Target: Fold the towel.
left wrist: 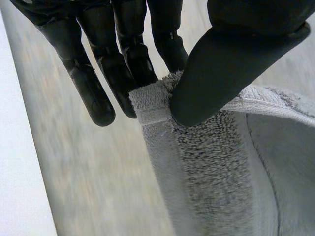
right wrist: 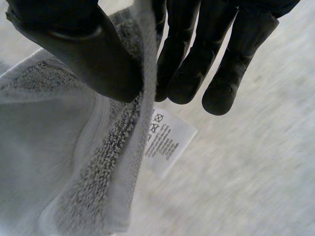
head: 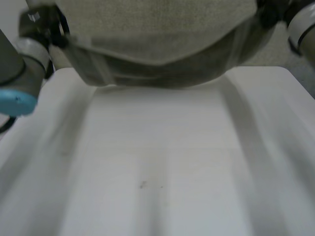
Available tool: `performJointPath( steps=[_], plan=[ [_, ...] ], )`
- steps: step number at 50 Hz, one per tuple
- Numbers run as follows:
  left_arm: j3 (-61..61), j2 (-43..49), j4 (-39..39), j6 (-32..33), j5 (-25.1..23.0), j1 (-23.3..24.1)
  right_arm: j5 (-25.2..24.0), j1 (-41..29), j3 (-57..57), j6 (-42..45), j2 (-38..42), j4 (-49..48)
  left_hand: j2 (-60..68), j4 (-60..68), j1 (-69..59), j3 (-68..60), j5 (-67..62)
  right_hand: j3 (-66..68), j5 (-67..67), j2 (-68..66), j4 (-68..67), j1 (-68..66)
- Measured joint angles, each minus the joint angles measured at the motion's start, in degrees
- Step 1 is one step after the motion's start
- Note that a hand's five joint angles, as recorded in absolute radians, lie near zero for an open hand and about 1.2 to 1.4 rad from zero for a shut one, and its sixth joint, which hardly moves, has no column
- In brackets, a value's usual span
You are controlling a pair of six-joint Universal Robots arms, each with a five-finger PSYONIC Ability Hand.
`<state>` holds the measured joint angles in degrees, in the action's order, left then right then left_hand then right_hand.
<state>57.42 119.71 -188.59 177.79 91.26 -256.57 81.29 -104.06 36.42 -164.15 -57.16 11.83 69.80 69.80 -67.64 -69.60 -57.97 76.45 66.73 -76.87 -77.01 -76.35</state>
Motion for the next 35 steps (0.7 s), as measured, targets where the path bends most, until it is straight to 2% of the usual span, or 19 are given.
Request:
performJointPath(
  steps=[4,10,18,24,35],
  plan=[
    [7.63,1.23,-1.85,1.60,-0.12,-0.04,-1.87,0.01,7.74,2.65,0.60,-0.51,0.00,0.00,0.00,0.00,0.00,0.00,0.00,0.00,0.00,0.00],
    [19.66,4.94,-5.76,9.10,-0.22,-0.01,-3.47,0.03,20.97,9.27,4.06,-4.63,0.00,0.00,0.00,0.00,0.00,0.00,0.00,0.00,0.00,0.02],
    [26.29,6.92,-6.25,18.39,-0.18,-0.01,-2.93,0.45,29.97,15.22,4.84,-7.60,0.00,0.00,0.00,0.00,0.00,0.00,0.00,0.00,0.00,-0.01],
    [29.21,2.10,-3.72,20.49,-0.13,-1.05,-2.84,3.09,34.03,15.92,-1.62,-7.59,0.00,0.00,0.00,0.00,0.00,0.00,0.00,0.00,0.00,-0.01],
    [38.18,-17.11,6.41,20.00,-0.35,-3.32,-4.18,9.43,45.96,18.49,-20.00,-2.92,0.00,0.00,0.00,0.00,0.00,0.00,0.00,0.00,0.00,-0.01]
  ],
)
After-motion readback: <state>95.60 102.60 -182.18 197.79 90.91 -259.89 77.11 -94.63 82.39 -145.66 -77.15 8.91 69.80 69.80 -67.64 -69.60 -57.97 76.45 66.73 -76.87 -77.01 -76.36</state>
